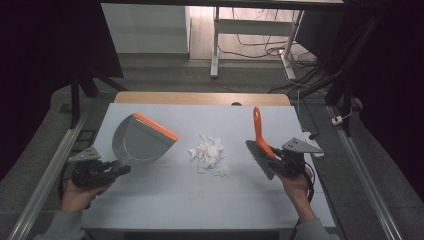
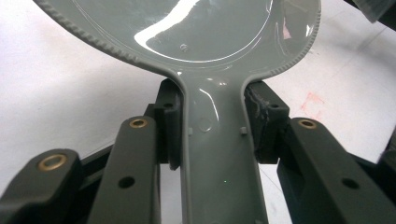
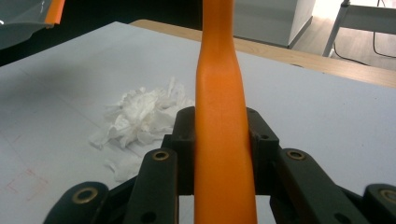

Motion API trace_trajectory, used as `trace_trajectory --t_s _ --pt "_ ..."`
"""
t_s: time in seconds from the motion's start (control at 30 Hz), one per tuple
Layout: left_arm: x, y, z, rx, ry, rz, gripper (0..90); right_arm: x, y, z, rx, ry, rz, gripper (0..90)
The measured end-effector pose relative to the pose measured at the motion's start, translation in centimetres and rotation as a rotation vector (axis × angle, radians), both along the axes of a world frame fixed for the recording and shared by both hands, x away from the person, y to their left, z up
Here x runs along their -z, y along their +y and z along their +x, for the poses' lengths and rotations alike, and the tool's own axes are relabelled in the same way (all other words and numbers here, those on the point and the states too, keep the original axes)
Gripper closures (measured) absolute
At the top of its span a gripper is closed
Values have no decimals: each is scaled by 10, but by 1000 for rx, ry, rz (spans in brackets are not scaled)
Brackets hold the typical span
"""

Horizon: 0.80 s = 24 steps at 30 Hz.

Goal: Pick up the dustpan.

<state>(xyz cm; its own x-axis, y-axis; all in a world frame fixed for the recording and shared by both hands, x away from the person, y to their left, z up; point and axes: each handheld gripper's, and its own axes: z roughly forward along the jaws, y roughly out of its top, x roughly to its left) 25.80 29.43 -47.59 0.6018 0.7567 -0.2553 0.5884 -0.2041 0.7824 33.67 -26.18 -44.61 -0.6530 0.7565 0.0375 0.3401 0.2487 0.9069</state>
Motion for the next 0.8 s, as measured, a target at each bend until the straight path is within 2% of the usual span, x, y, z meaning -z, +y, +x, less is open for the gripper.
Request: trace_trajectory --t_s 0.07,0.1,0.13,0.23,0.5,0.8 --pt "0 -1 0 3 10 2 612 -1 2 2 -4 -2 6 695" --pt "-1 -3 1 -10 48 18 612 -2 3 3 -4 -4 7 695" --pt "-1 -4 1 -13 53 27 612 -4 4 4 -6 -6 10 695" --pt "-1 -5 0 5 54 27 612 -8 10 8 -12 -13 26 695" --pt "-4 -15 -3 84 36 37 612 -14 23 18 -34 -30 28 695" --pt "-3 -25 -5 145 46 68 612 -17 31 25 -47 -36 42 694"
